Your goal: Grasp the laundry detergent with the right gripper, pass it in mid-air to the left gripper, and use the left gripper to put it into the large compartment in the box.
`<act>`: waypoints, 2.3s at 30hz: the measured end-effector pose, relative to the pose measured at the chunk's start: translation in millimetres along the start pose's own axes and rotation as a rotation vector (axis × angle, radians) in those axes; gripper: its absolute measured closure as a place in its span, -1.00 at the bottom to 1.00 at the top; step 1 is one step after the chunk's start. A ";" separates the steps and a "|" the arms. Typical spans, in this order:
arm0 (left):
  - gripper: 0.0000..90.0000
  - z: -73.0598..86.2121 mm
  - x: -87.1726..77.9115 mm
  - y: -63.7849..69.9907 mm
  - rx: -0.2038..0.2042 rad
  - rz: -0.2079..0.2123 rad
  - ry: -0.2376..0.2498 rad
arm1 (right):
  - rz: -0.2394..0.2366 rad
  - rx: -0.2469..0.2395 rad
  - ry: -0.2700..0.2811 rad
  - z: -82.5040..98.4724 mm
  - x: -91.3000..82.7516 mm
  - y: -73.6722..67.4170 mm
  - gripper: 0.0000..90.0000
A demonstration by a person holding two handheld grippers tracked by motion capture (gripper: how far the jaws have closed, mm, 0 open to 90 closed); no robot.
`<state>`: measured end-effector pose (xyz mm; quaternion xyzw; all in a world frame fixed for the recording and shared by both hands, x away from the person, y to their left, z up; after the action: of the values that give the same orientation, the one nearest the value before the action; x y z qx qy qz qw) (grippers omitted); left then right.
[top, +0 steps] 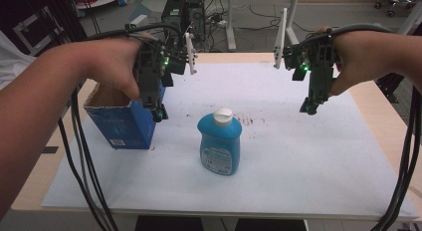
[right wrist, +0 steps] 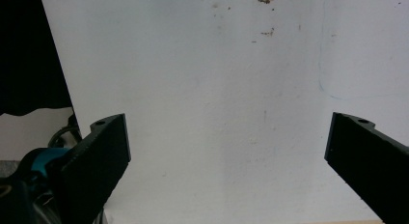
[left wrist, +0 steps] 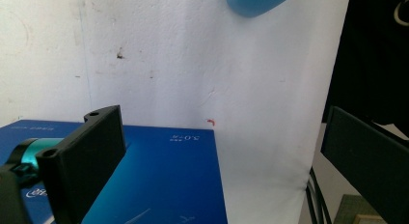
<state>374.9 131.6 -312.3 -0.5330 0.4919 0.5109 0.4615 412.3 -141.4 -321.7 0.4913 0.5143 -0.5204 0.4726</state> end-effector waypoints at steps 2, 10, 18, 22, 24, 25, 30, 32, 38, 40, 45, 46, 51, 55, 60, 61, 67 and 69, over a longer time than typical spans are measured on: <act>-0.96 -0.2 0.4 0.1 -0.001 0.000 -0.001 | 0.002 0.003 0.002 0.6 -0.7 -0.7 -0.97; -0.96 2.7 0.6 -1.4 -0.009 0.001 -0.004 | 0.024 0.012 0.008 5.8 -6.0 -7.4 -0.97; -0.96 -1.0 -1.1 -1.5 0.002 0.009 0.020 | 0.015 0.008 0.044 10.8 -6.9 -22.0 -0.97; -0.96 -3.3 -2.2 -0.8 0.010 0.009 0.015 | 0.013 0.012 0.059 13.7 -7.9 -28.1 -0.97; -0.96 -3.5 -3.5 -0.3 0.010 0.011 0.011 | 0.015 0.013 0.078 15.3 -7.7 -33.7 -0.97; -0.96 -3.5 -3.5 -0.3 0.010 0.011 0.011 | 0.015 0.013 0.078 15.3 -7.7 -33.7 -0.97; -0.96 -3.5 -9.2 0.2 0.012 0.008 0.017 | 0.000 0.015 0.118 18.1 -3.9 -46.1 -0.97; -0.96 -3.5 -10.7 1.3 0.010 0.010 0.018 | -0.004 0.018 0.126 18.7 -2.6 -48.6 -0.97; -0.96 -3.9 -13.3 3.7 0.015 0.007 0.018 | -0.023 0.042 0.215 21.3 10.1 -61.8 -0.97; -0.96 -3.8 -14.1 4.5 0.013 0.009 0.016 | -0.032 0.043 0.249 21.0 14.2 -64.5 -0.97; -0.96 -2.3 -15.5 5.8 0.013 0.011 0.020 | -0.051 0.055 0.331 19.5 26.8 -71.6 -0.97; -0.96 -1.7 -16.1 5.9 0.013 0.010 0.020 | -0.056 0.051 0.353 18.9 29.4 -72.5 -0.97; -0.96 -0.2 -18.1 6.3 0.013 0.007 0.024 | -0.081 0.065 0.453 17.3 41.4 -78.1 -0.97; -0.96 -0.6 -17.1 6.7 0.013 0.007 0.020 | -0.086 0.081 0.529 16.5 48.8 -80.2 -0.97; -0.96 -2.8 -17.0 6.7 0.021 0.006 0.019 | -0.087 0.098 0.612 12.0 55.9 -84.2 -0.97; -0.96 -3.1 -16.9 6.8 0.020 0.008 0.019 | -0.091 0.100 0.624 10.8 57.0 -85.5 -0.97; -0.96 -4.2 -15.8 6.4 0.024 0.006 0.014 | -0.100 0.115 0.689 2.5 66.2 -88.5 -0.97; -0.96 -4.6 -14.9 7.1 0.023 0.009 0.012 | -0.097 0.123 0.714 0.0 69.6 -88.1 -0.97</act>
<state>368.3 127.1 -297.1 -0.5286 0.5026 0.5041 0.4625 319.6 -138.3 -384.9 0.6447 0.6373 -0.3676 0.2076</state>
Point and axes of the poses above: each handheld gripper's, and its own axes: x roughly forward along the jaws, z roughly out of its underside, y roughly to its right, the point moved 5 cm from there along x, roughly forward along the jaws, and after that the axes turned 3 degrees about -z, right-handed, at the moved point
